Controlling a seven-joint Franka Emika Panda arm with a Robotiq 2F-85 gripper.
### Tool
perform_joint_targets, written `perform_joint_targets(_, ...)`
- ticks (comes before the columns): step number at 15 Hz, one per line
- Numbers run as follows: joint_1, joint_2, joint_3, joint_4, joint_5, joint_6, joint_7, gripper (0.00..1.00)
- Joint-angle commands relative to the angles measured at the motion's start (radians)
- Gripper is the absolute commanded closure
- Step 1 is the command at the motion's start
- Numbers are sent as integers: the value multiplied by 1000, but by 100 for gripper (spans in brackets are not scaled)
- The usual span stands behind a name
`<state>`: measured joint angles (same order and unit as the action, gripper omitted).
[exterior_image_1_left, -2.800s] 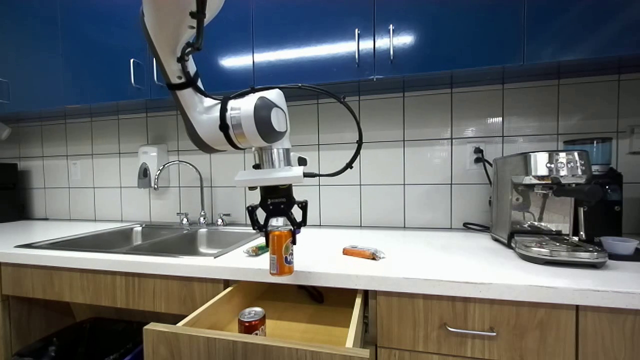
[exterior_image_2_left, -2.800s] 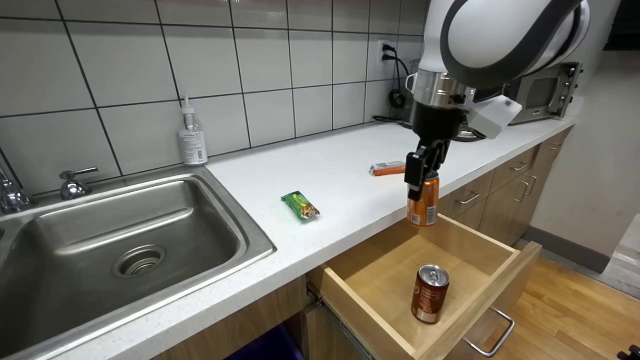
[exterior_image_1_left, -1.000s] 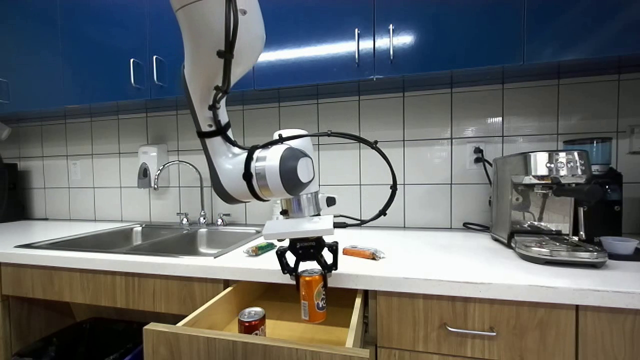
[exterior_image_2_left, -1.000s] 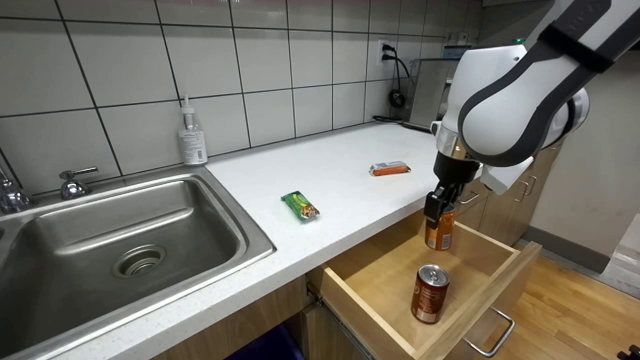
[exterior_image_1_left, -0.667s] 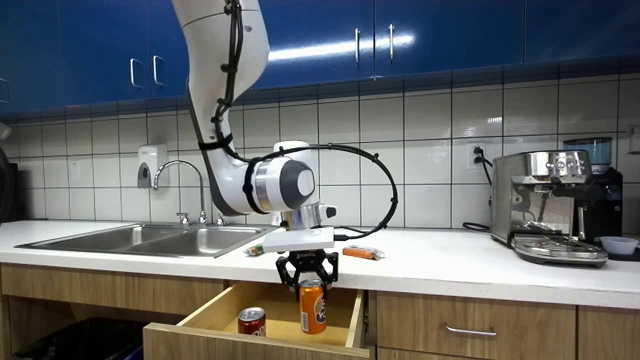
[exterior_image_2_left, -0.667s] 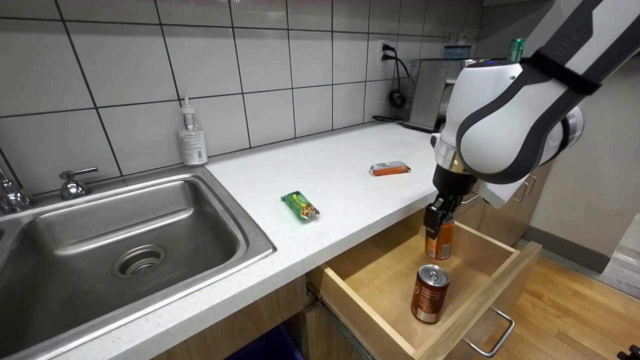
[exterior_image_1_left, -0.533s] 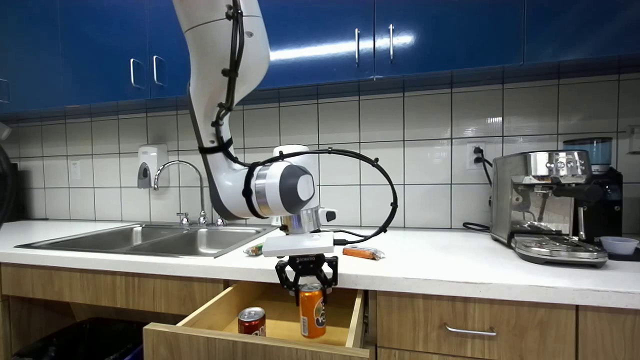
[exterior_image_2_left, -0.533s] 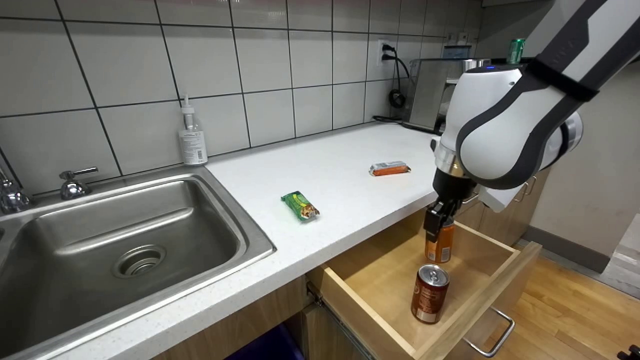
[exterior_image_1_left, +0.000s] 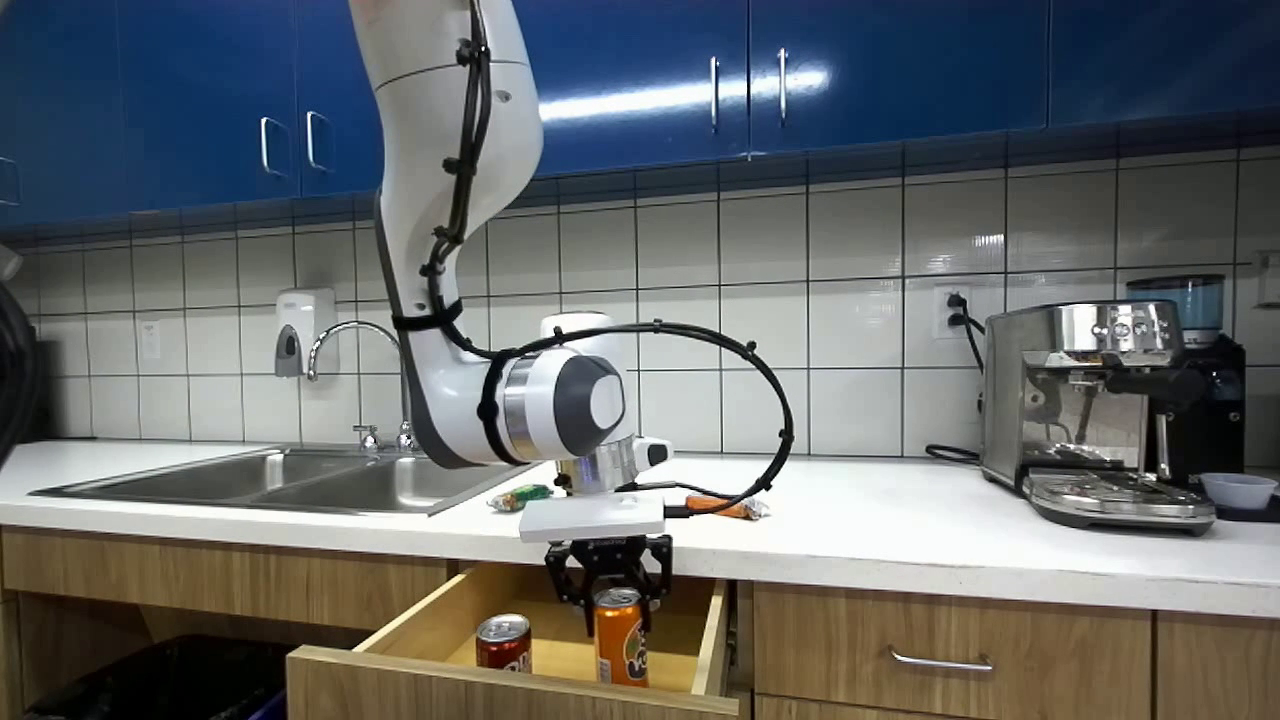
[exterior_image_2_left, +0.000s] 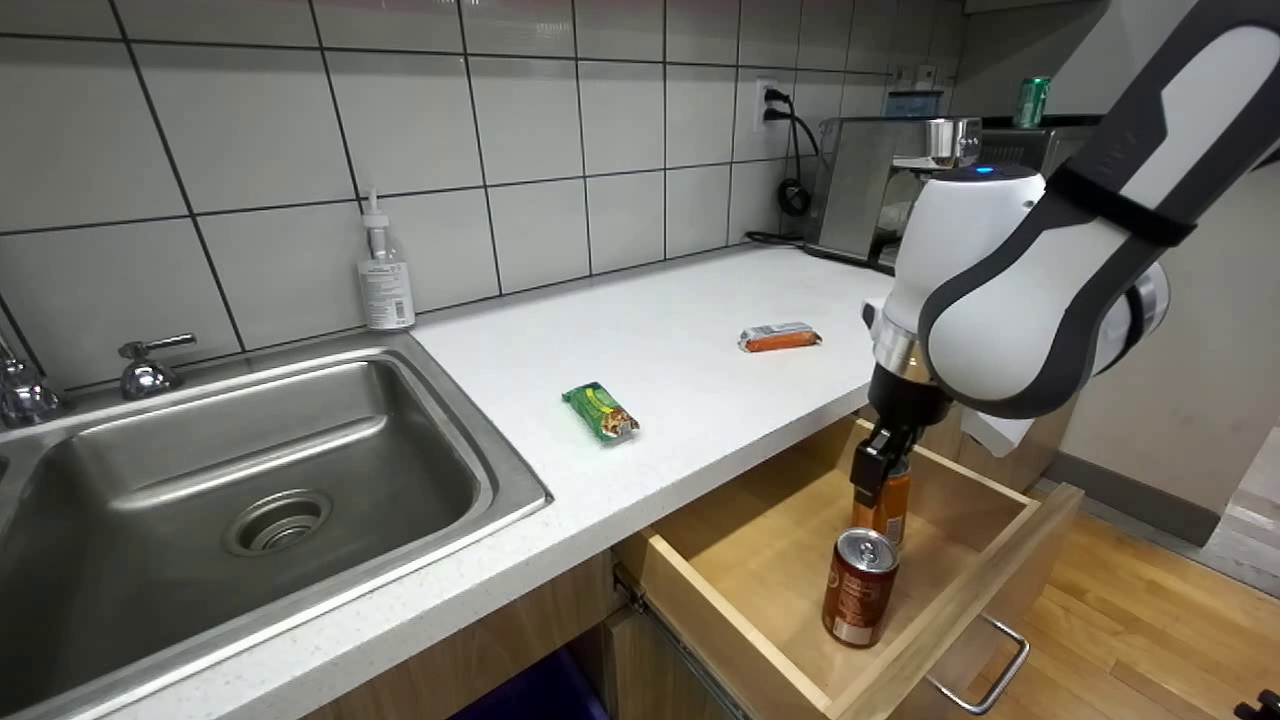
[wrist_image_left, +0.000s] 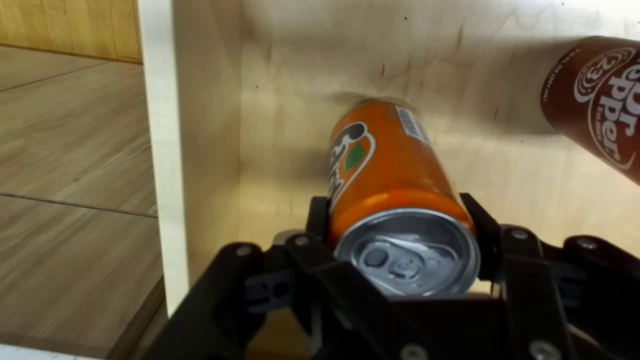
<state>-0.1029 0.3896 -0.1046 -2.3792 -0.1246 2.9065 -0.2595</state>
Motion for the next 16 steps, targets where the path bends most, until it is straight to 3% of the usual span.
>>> perform_joint_targets(1,-4,7,-1,-10,-32,43,8,62)
perform_joint_targets(16,-12,30,7,-11,-33,72,-1,62)
